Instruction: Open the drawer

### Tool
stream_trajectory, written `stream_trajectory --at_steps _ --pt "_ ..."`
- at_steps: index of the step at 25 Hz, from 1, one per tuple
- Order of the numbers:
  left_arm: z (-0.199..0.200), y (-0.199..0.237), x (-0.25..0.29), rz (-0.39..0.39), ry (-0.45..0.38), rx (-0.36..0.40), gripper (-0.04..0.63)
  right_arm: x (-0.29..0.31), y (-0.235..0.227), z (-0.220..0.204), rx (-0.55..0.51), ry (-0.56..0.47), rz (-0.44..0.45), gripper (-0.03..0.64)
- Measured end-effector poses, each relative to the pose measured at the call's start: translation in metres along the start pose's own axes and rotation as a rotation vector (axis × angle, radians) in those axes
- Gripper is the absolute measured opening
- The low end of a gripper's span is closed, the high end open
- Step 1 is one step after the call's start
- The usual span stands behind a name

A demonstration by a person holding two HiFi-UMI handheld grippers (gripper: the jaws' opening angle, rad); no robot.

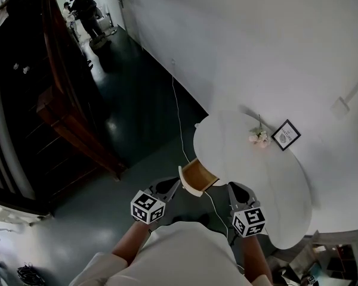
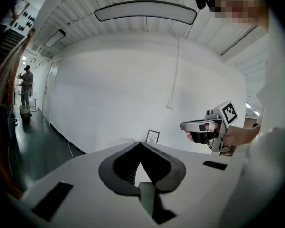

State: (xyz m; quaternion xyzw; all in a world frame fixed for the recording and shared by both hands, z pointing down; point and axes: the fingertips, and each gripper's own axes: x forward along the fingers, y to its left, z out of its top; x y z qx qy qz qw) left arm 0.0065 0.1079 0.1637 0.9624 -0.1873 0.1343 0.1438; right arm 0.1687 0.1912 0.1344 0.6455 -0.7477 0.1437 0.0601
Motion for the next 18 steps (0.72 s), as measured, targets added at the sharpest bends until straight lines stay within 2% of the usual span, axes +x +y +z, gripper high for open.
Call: stream_trajectory --at_steps 18 --pt "0.005 0.010 0.012 -0.010 -0.005 -0.002 0.008 0.003 -0.009 -0.003 0.003 0.007 -0.026 0.011"
